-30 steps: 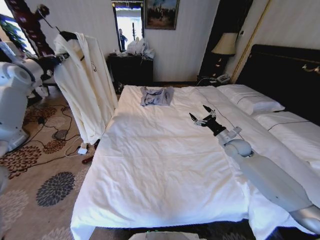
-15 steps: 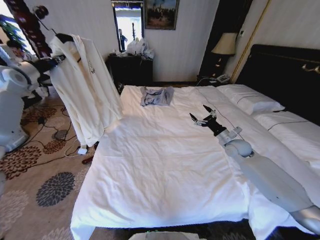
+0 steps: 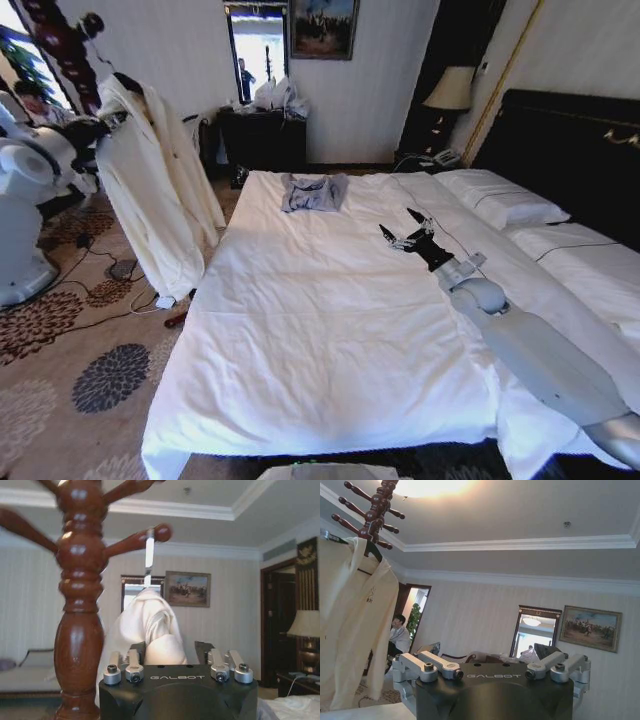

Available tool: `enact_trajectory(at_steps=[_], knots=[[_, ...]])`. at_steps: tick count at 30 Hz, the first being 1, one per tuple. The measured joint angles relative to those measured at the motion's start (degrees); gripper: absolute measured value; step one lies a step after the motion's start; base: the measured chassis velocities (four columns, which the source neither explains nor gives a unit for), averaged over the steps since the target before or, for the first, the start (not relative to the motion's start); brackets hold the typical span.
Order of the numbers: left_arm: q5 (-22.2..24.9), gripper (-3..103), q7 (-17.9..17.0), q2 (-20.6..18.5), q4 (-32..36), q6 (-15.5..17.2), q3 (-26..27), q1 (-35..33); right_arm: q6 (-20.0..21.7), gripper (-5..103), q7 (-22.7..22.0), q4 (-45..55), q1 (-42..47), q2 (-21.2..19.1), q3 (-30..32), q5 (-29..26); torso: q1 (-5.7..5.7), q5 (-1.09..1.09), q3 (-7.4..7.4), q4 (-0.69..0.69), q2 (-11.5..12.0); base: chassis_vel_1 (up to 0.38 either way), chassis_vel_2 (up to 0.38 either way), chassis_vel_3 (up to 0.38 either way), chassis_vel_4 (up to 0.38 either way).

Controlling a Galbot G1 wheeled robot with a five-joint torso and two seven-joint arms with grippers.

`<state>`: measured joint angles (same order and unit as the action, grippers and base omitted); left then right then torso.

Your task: Pick up the clothes from the bed and hang them on the clothes hanger.

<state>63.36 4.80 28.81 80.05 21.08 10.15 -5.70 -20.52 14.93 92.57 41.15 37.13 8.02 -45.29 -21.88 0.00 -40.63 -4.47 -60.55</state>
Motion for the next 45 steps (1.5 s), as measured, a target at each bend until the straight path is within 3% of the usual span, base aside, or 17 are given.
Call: enact_trajectory(at_steps=[4,6,10,13,15,16,18,20,22,23,25,28,30,36,40,41,45], knots=[[0.24,75,-0.89,-2.62,5.69,-0.44,3.14,-4.21,0.03,100,-0.12,0.32,0.35,0.1,0.25,0.0,0.02,-0.02,0.01,0.05,0.0,0.0,0.0,0.0,0.0],[0.49,75,-1.22,-3.56,7.68,-0.61,4.15,-5.48,0.03,100,-0.31,0.51,0.62,0.13,0.48,0.0,0.02,0.0,0.01,0.05,0.0,0.0,0.0,0.0,0.0],[1.76,95,-2.27,-5.59,12.89,-1.52,6.15,-7.41,0.03,100,-1.57,1.69,1.75,0.17,1.26,-0.24,0.01,0.01,0.0,0.0,0.0,0.0,0.0,0.0,0.0],[3.47,100,-3.56,-6.3,16.4,-2.42,6.15,-7.48,0.25,100,-2.62,3.18,3.04,0.18,2.68,-0.83,0.01,0.0,0.0,0.03,0.0,0.0,0.0,0.0,0.0],[7.84,100,-9.15,-6.08,21.0,-2.41,5.78,-7.71,0.54,100,-3.64,5.32,5.22,0.19,5.37,-2.14,0.01,0.02,0.01,0.03,0.0,0.0,0.0,0.0,0.0],[7.84,100,-9.15,-6.08,21.0,-2.41,5.78,-7.71,0.54,100,-3.64,5.32,5.22,0.19,5.37,-2.14,0.01,0.02,0.01,0.03,0.0,0.0,0.0,0.0,0.0],[11.01,100,-18.97,-4.94,26.13,-2.19,5.68,-9.28,1.1,100,-4.91,7.41,8.41,0.22,9.74,-3.24,0.01,0.03,0.01,0.03,0.0,0.0,0.0,0.0,0.0],[11.4,100,-25.05,-3.74,30.0,-2.44,6.44,-12.28,1.55,100,-5.58,9.07,11.9,0.35,14.74,-3.94,0.01,0.03,0.0,-0.01,0.0,0.0,0.0,0.0,0.0],[10.78,100,-26.83,-2.71,31.99,-2.59,7.21,-14.84,1.87,100,-5.91,10.39,15.0,0.36,18.88,-4.12,0.0,0.05,-0.01,0.01,0.01,0.0,0.0,0.0,0.0],[8.76,100,-27.74,-0.77,33.96,-2.74,7.63,-18.35,2.15,100,-6.12,12.52,20.17,0.36,25.78,-4.2,0.0,0.04,-0.01,0.06,0.01,0.0,0.0,0.0,0.0],[4.59,100,-27.38,2.0,36.39,-3.06,8.25,-24.35,2.15,100,-6.19,16.19,29.62,1.51,36.5,-4.01,0.0,-0.11,0.0,-0.06,0.01,0.0,0.0,0.0,0.0],[1.03,100,-26.91,3.36,39.63,-3.33,11.84,-32.93,2.17,100,-6.17,18.97,36.59,4.47,42.67,-2.97,0.01,0.07,0.01,-0.11,0.01,0.0,0.0,0.0,0.0],[-1.24,100,-27.1,5.46,43.65,-2.77,17.49,-44.29,2.25,100,-6.18,22.08,41.24,8.79,46.43,-1.49,0.01,0.03,0.01,0.02,0.01,0.0,0.0,0.0,0.0],[-10.6,100,-27.93,12.45,48.07,-3.09,26.21,-62.2,2.68,100,-7.17,26.75,48.29,16.89,49.12,4.07,0.02,-0.02,0.02,0.05,0.0,0.0,0.0,0.0,0.0],[-22.96,100,-25.53,21.7,49.85,-9.31,29.79,-75.25,-1.59,100,-9.02,28.81,53.37,25.46,48.89,10.24,0.01,0.01,0.0,0.03,0.01,0.0,0.0,0.0,0.0],[-29.31,100,-23.69,26.62,50.45,-12.05,30.49,-79.19,-2.54,100,-10.42,30.13,55.02,30.1,48.36,12.64,0.01,-0.01,0.01,0.04,0.01,0.0,0.0,0.0,0.0],[-38.7,100,-20.36,34.29,51.25,-15.82,30.14,-83.39,-3.08,100,-12.4,32.05,57.3,36.53,46.92,16.46,0.02,-0.01,0.02,0.01,-0.01,0.0,0.0,0.0,0.0]])
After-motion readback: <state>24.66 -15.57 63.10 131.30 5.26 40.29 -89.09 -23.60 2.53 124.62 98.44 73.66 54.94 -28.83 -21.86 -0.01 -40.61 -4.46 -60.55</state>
